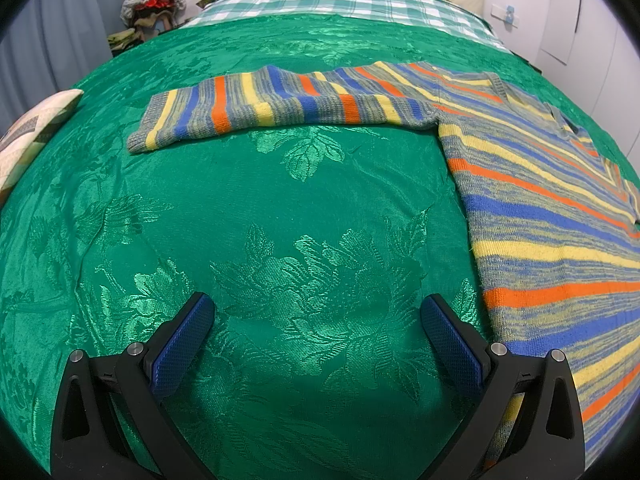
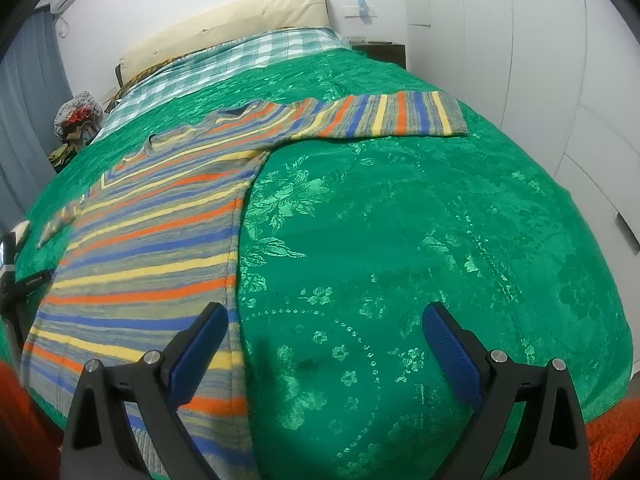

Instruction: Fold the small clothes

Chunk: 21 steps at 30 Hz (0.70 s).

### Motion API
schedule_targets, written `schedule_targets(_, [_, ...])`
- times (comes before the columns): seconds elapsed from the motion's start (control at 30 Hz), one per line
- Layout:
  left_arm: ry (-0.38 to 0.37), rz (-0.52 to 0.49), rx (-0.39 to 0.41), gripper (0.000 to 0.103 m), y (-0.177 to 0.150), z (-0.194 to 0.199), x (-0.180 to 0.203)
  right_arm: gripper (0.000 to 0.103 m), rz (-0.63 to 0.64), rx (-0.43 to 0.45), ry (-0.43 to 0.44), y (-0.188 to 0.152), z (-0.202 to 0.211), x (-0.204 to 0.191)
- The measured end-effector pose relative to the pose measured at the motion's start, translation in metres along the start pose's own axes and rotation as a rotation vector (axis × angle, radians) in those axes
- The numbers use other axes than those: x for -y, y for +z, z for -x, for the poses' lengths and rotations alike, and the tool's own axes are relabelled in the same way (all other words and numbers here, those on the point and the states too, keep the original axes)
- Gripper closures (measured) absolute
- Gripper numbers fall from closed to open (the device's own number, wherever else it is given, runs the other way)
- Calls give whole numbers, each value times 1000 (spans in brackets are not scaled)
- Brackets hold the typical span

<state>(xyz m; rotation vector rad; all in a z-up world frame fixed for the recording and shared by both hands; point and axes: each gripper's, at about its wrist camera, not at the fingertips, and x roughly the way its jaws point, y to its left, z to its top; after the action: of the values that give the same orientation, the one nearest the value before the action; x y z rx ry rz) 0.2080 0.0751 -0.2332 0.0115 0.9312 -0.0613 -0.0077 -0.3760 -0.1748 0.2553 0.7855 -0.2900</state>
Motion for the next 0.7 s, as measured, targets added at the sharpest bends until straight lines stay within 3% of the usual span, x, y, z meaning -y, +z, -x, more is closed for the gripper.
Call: schedule_targets(0.7, [0,0,0,0,0,0,0,6,17,-5,-1,-4,-1,-7])
